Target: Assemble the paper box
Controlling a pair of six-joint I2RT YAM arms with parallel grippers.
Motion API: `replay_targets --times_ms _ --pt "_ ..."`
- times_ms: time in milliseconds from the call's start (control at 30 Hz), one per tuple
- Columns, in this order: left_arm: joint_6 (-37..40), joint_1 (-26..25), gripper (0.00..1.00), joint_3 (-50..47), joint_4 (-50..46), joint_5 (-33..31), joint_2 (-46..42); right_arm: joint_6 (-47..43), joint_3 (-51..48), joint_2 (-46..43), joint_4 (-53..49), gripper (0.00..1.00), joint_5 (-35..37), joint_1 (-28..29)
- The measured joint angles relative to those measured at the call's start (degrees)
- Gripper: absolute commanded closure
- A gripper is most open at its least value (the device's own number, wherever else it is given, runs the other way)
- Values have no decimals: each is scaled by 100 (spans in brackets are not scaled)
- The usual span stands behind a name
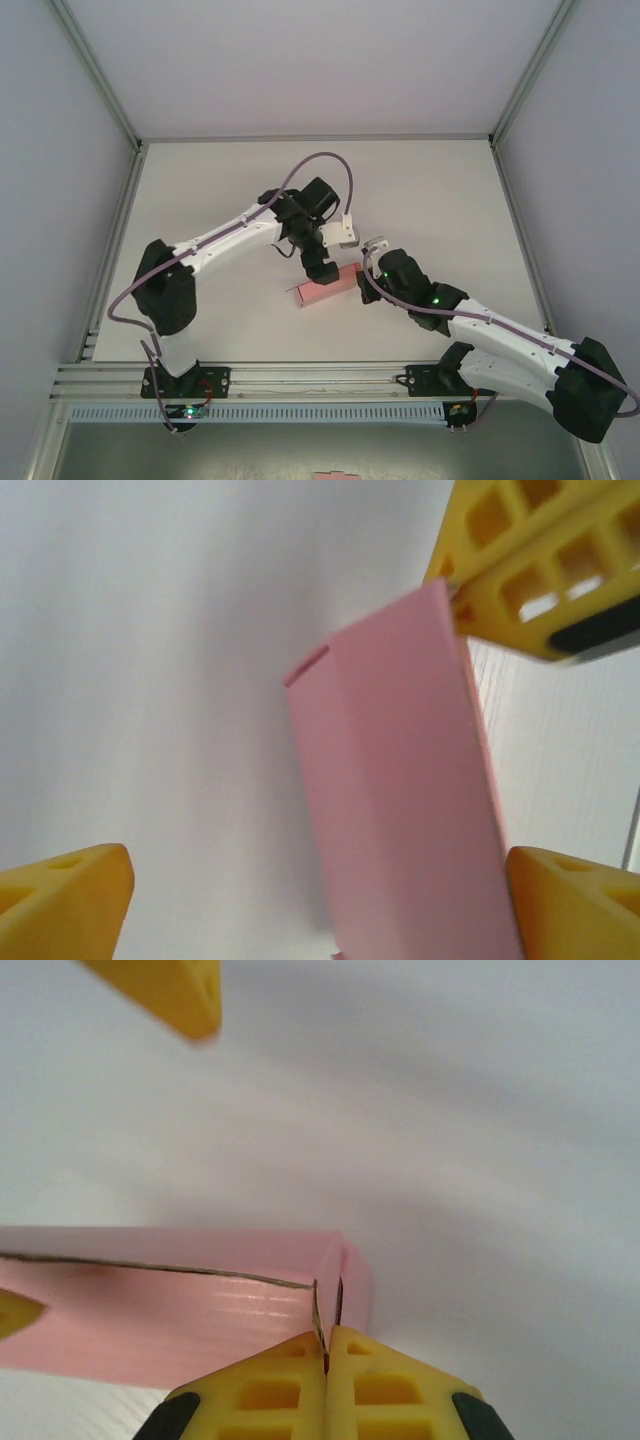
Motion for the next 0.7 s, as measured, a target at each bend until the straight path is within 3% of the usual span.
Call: replay_targets --times_ms 200,400,533,600,700 --pt "-640 -4 6 -817 498 -452 -1080 540 817 616 -820 100 240 4" --pt "-1622 -114 13 -2441 1027 -1344 -2343 1121 1768 1193 -1768 100 483 66" --pt "-2140 -136 26 -2944 1102 -2120 -2712 1314 2363 1620 -2280 100 544 59" --pt "-2321 -140 29 -2940 1141 -2339 -2699 1338 2590 1864 -2439 100 542 57" --pt "-2559 -140 41 -2940 1259 -2507 -2610 1397 2680 2146 -2505 100 533 22"
